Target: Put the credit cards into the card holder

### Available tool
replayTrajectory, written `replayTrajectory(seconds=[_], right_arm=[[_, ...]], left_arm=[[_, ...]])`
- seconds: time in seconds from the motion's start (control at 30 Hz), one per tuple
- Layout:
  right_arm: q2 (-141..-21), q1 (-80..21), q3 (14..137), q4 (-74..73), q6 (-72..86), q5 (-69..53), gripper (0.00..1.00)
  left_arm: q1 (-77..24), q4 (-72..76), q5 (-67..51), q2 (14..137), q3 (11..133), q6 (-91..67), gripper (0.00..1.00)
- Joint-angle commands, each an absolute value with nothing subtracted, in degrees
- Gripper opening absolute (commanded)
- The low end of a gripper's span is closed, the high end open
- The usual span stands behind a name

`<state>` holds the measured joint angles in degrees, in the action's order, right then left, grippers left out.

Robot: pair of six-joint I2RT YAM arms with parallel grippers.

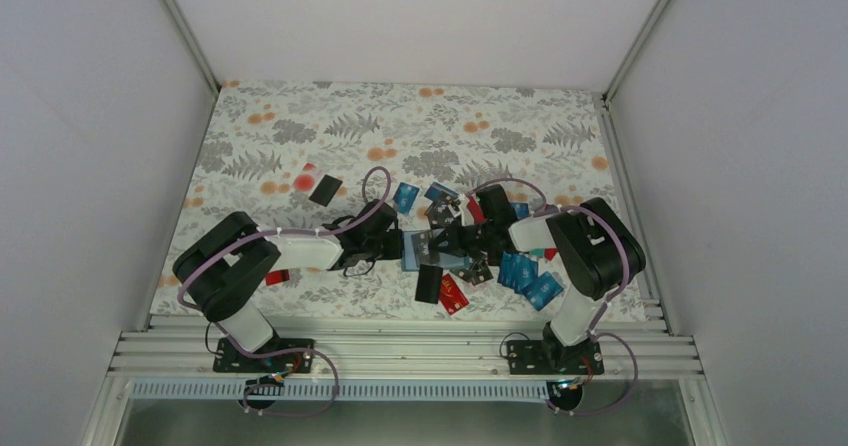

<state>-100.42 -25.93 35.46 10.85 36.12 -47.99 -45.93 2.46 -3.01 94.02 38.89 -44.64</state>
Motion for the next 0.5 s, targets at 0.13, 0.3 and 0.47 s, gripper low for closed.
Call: replayTrajectory(seconds=[0.13,0.3,0.47], right_arm=[[-101.75,-27.76,35.35,8.81,38.42,-44.28,0.05],[-99.3,-27.63,39.08,-2.24,33.08,-40.8,0.23],[-97.12,-27.66,42.31,-8.9,29.68,-39.46,0.37]], left_arm=[[-46.59,-2.77,-2.37,97.38,38.45,-45.44,0.02],[-46.59,-3.15,-1.89,97.27,38.5,-45.35,0.02],[-46.59,-3.15,-1.58,97.29,38.34,-45.44,0.02]])
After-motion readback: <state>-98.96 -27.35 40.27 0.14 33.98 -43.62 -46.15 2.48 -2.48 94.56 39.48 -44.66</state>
